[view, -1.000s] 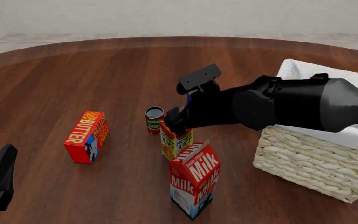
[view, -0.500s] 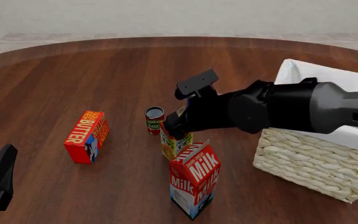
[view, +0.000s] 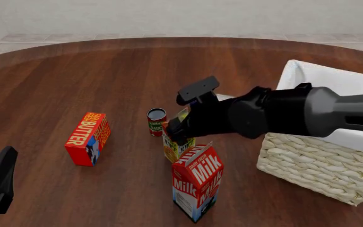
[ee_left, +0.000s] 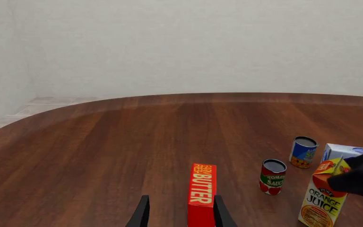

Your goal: Pick up the orange juice, and put it in the basket.

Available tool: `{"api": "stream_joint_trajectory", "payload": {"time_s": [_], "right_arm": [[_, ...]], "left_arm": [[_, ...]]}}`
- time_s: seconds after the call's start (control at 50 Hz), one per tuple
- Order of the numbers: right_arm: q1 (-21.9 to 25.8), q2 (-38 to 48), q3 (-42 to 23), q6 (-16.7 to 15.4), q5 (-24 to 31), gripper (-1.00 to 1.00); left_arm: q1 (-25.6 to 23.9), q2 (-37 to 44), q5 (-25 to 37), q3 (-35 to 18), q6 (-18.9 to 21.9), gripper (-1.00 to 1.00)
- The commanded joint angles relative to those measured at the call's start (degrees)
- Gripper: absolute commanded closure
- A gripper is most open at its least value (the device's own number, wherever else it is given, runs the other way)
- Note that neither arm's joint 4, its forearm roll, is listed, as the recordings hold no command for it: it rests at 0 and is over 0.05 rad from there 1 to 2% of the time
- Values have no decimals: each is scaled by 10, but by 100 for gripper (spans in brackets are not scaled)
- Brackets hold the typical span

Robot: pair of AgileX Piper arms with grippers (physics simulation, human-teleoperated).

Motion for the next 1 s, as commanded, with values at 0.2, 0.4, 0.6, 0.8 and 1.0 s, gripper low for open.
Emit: {"api": "stream_joint_trajectory", "payload": {"time_s": [0.2,0.4,0.6,0.8,1.0], "right_arm": [[6,-7,3,3,-4,100],[3,-11,1,0,-1,100],[2,-16,-9,-5,8,100],[-4,-34,-34,-15,33,100],[0,-52,-56,-25,58,100]], "left_arm": [[0,0,0,0,0,-100],[0,0,0,0,0,-100],[0,0,0,0,0,-100],[0,0,0,0,0,-100],[0,0,0,0,0,-100]]}}
